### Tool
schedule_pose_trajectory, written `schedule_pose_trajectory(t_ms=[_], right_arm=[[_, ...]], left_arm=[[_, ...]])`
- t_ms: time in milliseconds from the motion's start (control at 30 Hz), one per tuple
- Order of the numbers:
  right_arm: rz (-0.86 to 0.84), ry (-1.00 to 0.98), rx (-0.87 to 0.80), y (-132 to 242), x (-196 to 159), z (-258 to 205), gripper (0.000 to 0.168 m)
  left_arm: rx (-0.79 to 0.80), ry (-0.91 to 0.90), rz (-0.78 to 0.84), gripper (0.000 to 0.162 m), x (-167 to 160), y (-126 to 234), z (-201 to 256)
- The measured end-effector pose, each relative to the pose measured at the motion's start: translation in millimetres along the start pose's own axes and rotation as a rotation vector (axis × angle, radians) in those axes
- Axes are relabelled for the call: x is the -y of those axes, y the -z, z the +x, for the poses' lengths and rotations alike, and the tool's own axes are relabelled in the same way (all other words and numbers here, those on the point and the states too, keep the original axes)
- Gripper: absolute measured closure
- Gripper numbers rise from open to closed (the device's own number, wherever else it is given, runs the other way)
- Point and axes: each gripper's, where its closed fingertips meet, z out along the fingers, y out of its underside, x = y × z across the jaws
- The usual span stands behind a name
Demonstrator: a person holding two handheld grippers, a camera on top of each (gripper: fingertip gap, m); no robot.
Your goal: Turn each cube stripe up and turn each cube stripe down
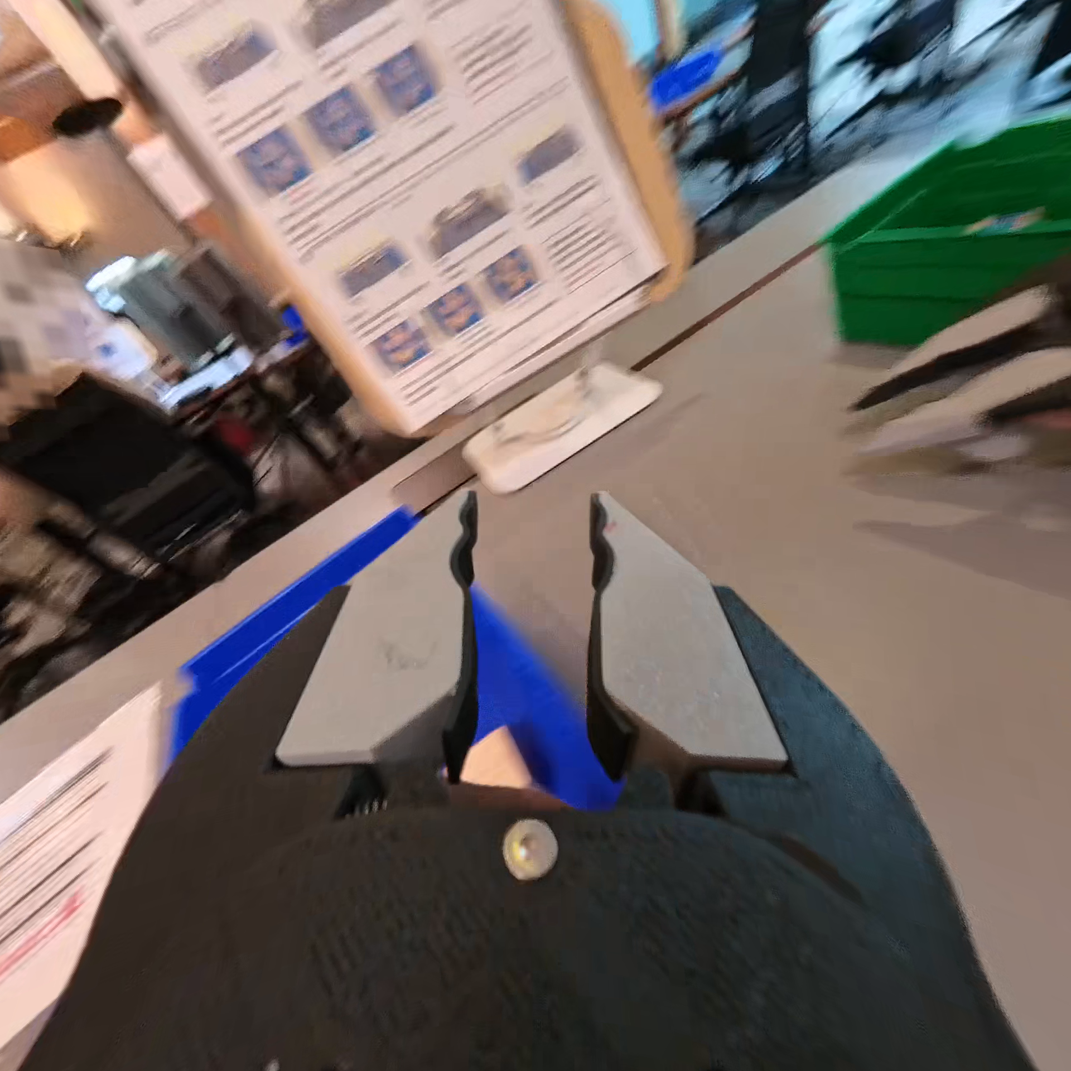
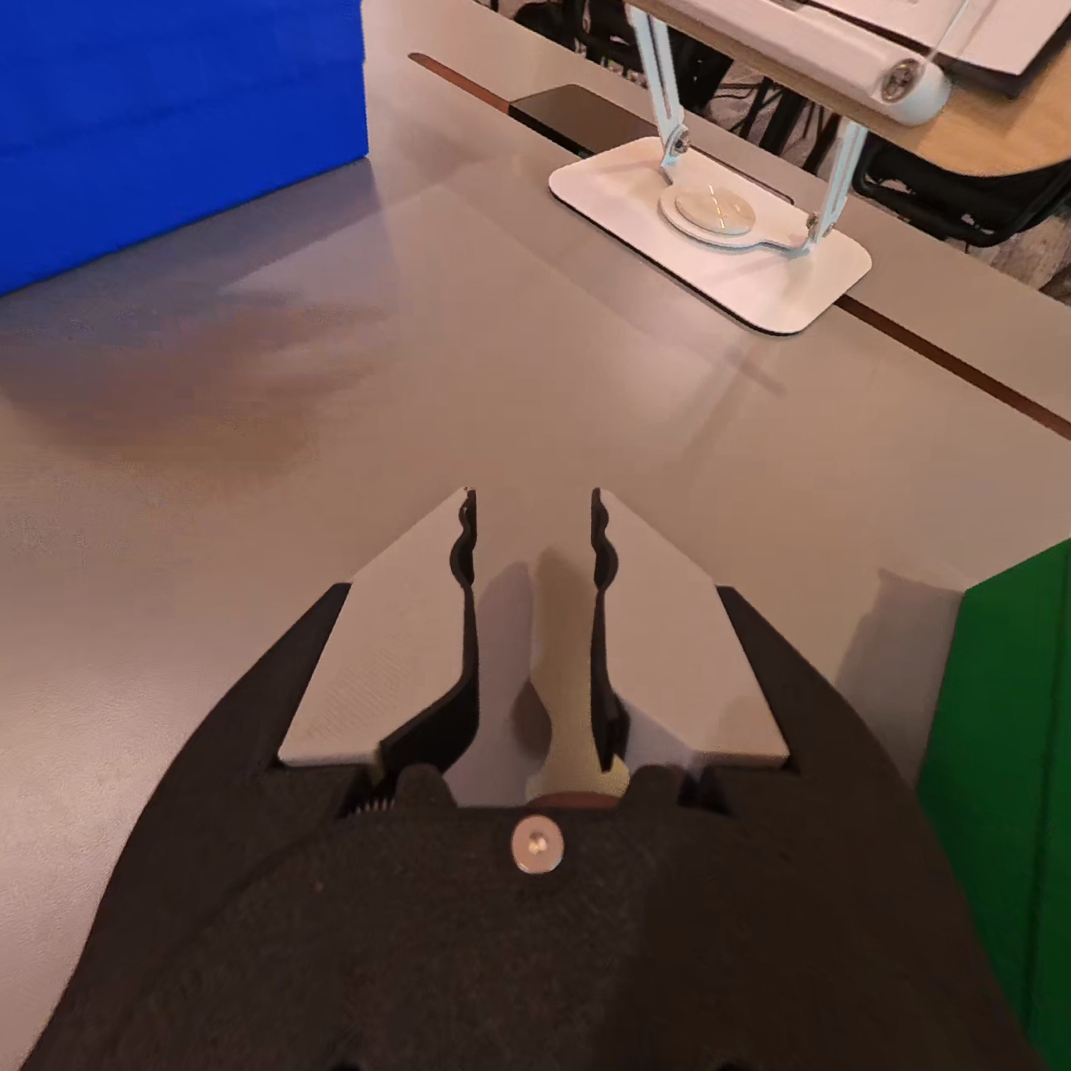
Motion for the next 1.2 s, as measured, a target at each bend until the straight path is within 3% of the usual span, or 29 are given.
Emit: schedule_pose_trajectory(t_ms=[67, 133, 267, 400, 533, 600, 667, 767, 900, 967, 1067, 1133, 1200], right_arm=[[-0.006, 0.025, 0.001, -1, 0, -4, 0.131], [-0.016, 0.048, -0.003, -2, -1, -6, 0.131], [-0.031, 0.071, -0.019, -2, -4, -7, 0.129], [-0.048, 0.066, -0.016, -5, -8, -7, 0.128], [-0.051, 0.065, -0.014, -6, -8, -7, 0.128], [-0.047, 0.066, -0.015, -5, -7, -7, 0.128], [-0.042, 0.070, -0.017, -4, -6, -7, 0.128], [-0.037, 0.063, -0.002, -3, -5, -9, 0.128], [-0.015, -0.007, 0.134, -3, 0, -29, 0.127], [0.022, -0.097, 0.345, 3, 9, -59, 0.127], [0.019, -0.327, 0.923, 42, 29, -131, 0.118], [0.061, -0.473, 1.221, 73, 51, -154, 0.114], [0.108, -0.534, 1.382, 95, 65, -163, 0.108]], left_arm=[[0.107, -0.006, -0.166, 0.115, -29, -1, -56], [0.159, 0.023, -0.389, 0.098, -81, -6, -96], [0.092, 0.188, -0.709, 0.097, -169, -12, -110], [0.091, 0.296, -0.785, 0.102, -197, -21, -115], [0.070, 0.294, -0.954, 0.102, -232, -20, -113], [0.038, 0.342, -0.955, 0.114, -235, -25, -110], [0.038, 0.338, -0.936, 0.114, -234, -30, -114], [0.013, 0.286, -0.855, 0.115, -217, -36, -115], [-0.160, 0.178, -0.466, 0.114, -126, -46, -86], [-0.311, 0.047, -0.227, 0.115, -69, -36, -46], [-0.538, -0.171, 0.182, 0.115, 7, 2, 37], [-0.645, -0.258, 0.405, 0.115, 41, 34, 86], [-0.703, -0.310, 0.530, 0.116, 60, 56, 124]])
